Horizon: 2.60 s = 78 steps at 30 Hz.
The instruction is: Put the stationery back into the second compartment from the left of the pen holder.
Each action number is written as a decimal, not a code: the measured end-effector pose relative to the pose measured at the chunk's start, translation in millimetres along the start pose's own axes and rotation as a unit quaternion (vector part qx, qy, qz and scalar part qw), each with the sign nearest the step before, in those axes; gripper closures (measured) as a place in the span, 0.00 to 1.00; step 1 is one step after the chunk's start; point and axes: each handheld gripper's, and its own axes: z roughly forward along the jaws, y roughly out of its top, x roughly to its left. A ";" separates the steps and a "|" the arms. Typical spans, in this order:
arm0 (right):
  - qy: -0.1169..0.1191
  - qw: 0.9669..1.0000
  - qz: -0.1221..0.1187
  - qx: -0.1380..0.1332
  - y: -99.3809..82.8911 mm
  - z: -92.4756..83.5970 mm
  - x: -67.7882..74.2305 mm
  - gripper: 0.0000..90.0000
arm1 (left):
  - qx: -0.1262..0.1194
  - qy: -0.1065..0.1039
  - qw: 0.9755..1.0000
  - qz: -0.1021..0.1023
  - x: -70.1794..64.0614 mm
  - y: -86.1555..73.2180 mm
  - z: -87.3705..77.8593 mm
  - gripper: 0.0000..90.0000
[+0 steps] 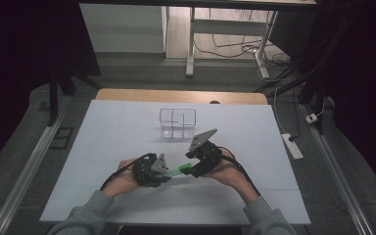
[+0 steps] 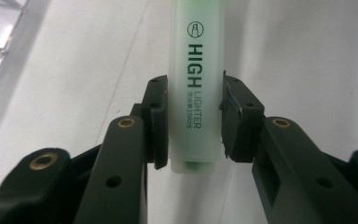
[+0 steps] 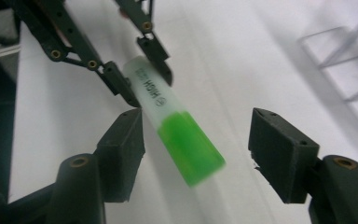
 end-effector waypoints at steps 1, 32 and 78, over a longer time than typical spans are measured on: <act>-0.008 1.000 0.007 -0.007 -0.4 -2.4 -0.3 0.38 | -0.002 0.003 1.000 -0.004 1.2 -1.4 -0.8 0.73; -0.072 0.990 0.079 -0.095 -11.8 -21.6 -5.4 0.31 | -0.086 0.049 0.990 -0.102 13.9 -18.3 -18.2 0.73; -0.066 0.981 0.136 -0.124 -13.4 0.0 -3.2 0.40 | -0.109 0.101 0.985 -0.092 -8.5 14.6 9.4 0.73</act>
